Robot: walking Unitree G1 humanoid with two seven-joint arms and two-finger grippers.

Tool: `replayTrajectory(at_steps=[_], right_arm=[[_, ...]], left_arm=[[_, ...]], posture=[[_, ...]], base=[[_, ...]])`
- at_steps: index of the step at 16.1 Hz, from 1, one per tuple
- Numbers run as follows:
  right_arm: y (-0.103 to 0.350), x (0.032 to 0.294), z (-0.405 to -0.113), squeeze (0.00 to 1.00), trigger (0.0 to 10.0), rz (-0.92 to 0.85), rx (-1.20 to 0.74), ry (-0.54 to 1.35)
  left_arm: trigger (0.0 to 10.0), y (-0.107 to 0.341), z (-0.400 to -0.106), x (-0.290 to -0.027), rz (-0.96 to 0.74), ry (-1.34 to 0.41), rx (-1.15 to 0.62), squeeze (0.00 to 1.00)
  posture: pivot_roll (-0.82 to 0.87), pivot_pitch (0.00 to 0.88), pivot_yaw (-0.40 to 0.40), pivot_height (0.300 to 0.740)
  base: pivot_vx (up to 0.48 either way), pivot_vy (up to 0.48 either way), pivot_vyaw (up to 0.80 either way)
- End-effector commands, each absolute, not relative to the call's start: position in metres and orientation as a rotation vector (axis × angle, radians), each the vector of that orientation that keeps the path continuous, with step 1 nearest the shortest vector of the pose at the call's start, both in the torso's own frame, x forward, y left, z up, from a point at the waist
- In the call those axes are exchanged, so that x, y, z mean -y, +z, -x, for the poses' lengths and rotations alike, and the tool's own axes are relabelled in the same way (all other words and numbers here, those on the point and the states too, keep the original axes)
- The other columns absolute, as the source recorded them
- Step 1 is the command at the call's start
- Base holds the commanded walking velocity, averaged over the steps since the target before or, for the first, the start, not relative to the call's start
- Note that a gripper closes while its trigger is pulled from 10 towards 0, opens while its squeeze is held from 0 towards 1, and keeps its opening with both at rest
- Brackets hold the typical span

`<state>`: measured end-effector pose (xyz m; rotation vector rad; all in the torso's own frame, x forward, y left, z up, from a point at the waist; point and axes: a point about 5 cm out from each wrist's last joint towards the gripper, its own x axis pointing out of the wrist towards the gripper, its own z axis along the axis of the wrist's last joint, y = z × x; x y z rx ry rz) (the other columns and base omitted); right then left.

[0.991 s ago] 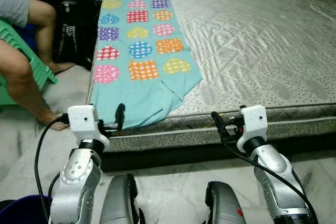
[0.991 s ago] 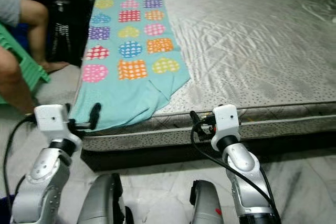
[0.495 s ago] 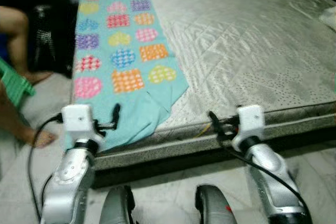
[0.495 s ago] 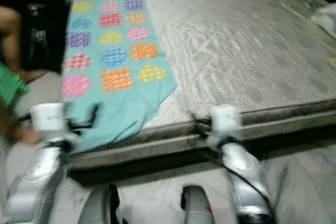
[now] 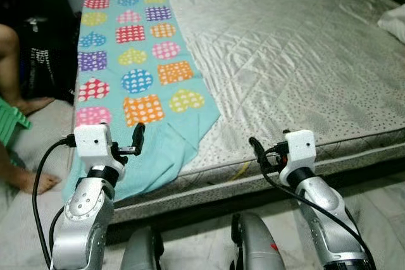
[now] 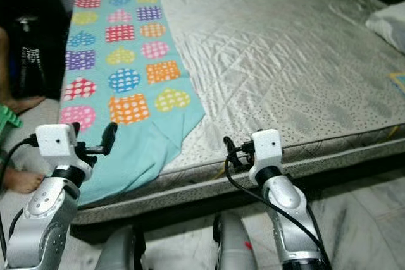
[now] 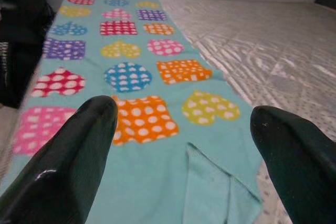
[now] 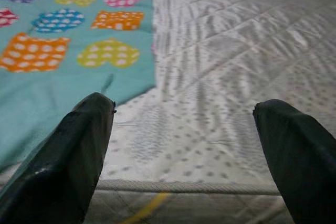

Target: Clean up the room

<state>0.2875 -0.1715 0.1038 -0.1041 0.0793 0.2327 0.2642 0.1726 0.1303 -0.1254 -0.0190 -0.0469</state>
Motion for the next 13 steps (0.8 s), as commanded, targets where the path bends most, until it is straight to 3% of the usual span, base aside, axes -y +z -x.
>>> replayTrajectory(at_steps=[1, 5, 11, 13], right_arm=[[0.1058, 0.1804, -0.2875, 0.0, 10.0, 0.118, -0.075, 0.212], [0.1058, 0.179, -0.288, 0.0, 10.0, 0.14, -0.07, 0.233], [0.105, 0.1801, -0.2901, 0.0, 10.0, 0.145, -0.075, 0.235], [0.1045, 0.1799, -0.2903, 0.0, 10.0, 0.148, -0.076, 0.237]], left_arm=[[10.0, 0.1301, -0.2645, -0.166, 0.133, -0.072, 0.014, 0.0], [10.0, 0.1294, -0.2653, -0.1654, 0.134, -0.069, 0.008, 0.0], [10.0, 0.1245, -0.2667, -0.1651, 0.155, -0.033, -0.019, 0.0], [10.0, 0.1252, -0.2666, -0.1633, 0.161, -0.044, -0.015, 0.0]], posture=[[-0.15, 0.125, 0.034, 0.595], [-0.15, 0.119, 0.031, 0.595], [-0.15, 0.11, 0.026, 0.595], [-0.15, 0.108, 0.023, 0.595]], base=[[0.341, 0.0, 0.0], [0.323, 0.0, 0.72], [0.0, 0.0, 0.0], [0.0, 0.339, 0.0]])
